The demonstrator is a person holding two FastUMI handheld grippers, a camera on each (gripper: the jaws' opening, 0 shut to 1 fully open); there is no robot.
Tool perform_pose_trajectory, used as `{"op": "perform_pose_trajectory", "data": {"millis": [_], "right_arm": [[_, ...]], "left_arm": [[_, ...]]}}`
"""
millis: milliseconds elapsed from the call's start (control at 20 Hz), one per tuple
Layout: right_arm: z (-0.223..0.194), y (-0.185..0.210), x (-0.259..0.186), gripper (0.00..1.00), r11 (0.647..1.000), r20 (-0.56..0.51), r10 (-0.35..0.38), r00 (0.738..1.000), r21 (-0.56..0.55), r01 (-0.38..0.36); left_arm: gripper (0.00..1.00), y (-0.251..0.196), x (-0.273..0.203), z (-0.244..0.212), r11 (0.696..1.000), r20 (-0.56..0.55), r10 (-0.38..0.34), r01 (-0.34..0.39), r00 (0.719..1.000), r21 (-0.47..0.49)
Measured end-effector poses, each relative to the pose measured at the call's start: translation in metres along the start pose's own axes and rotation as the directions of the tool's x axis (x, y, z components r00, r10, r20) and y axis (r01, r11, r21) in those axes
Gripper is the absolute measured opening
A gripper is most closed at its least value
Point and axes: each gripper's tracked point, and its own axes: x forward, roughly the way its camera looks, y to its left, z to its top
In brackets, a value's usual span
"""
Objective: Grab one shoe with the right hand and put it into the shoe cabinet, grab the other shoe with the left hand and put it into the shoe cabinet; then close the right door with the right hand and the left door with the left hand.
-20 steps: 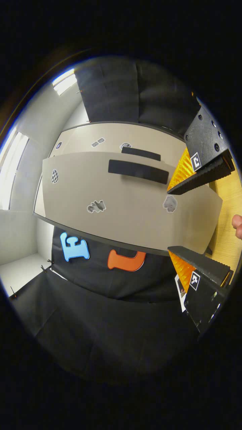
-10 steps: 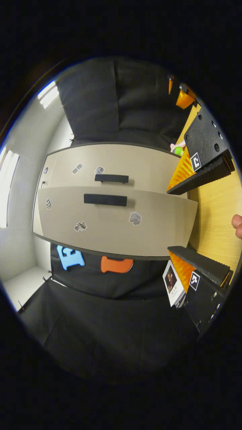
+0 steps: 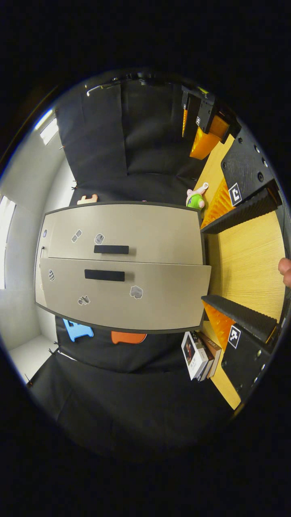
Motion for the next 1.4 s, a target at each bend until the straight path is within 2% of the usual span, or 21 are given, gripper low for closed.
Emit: {"op": "perform_pose_trajectory", "data": {"millis": [400, 500, 550, 650, 950, 1000, 1050, 1400], "right_arm": [[0.005, -0.007, 0.004, 0.92, 1.0, 0.013, -0.009, 1.0, 0.012, 0.009], [0.005, -0.005, 0.005, 0.92, 1.0, 0.017, -0.006, 1.0, 0.018, 0.006], [0.004, -0.004, 0.005, 0.89, 1.0, 0.014, -0.003, 1.0, 0.019, 0.002], [0.004, -0.002, 0.007, 0.92, 1.0, 0.015, 0.001, 1.0, 0.019, -0.002], [-0.001, 0.003, 0.011, 0.92, 1.0, -0.008, 0.02, 1.0, -0.006, -0.02], [0.0, 0.003, 0.011, 0.89, 1.0, -0.006, 0.022, 1.0, -0.003, -0.022], [0.0, 0.004, 0.012, 0.92, 1.0, -0.004, 0.026, 1.0, 0.002, -0.026], [0.005, 0.007, 0.014, 0.92, 0.999, 0.016, 0.039, 0.999, 0.011, -0.039]], "left_arm": [[0.92, 0.003, 0.002, 0.008, 1.0, 0.015, 0.011, -0.011, 1.0, 0.004], [0.92, 0.006, 0.005, 0.009, 1.0, 0.019, 0.017, -0.017, 1.0, 0.007], [0.92, 0.006, 0.005, 0.011, 1.0, 0.022, 0.018, -0.018, 1.0, 0.007], [0.92, 0.007, 0.007, 0.013, 1.0, 0.026, 0.02, -0.02, 0.999, 0.006], [0.92, 0.007, 0.006, 0.015, 1.0, 0.029, 0.027, -0.027, 0.999, 0.003], [0.92, 0.006, 0.007, 0.015, 1.0, 0.029, 0.025, -0.025, 0.999, 0.001], [0.92, 0.007, 0.009, 0.015, 1.0, 0.027, 0.023, -0.023, 0.999, -0.001], [0.92, 0.005, 0.01, 0.021, 1.0, 0.034, 0.024, -0.024, 0.999, 0.012]]}}
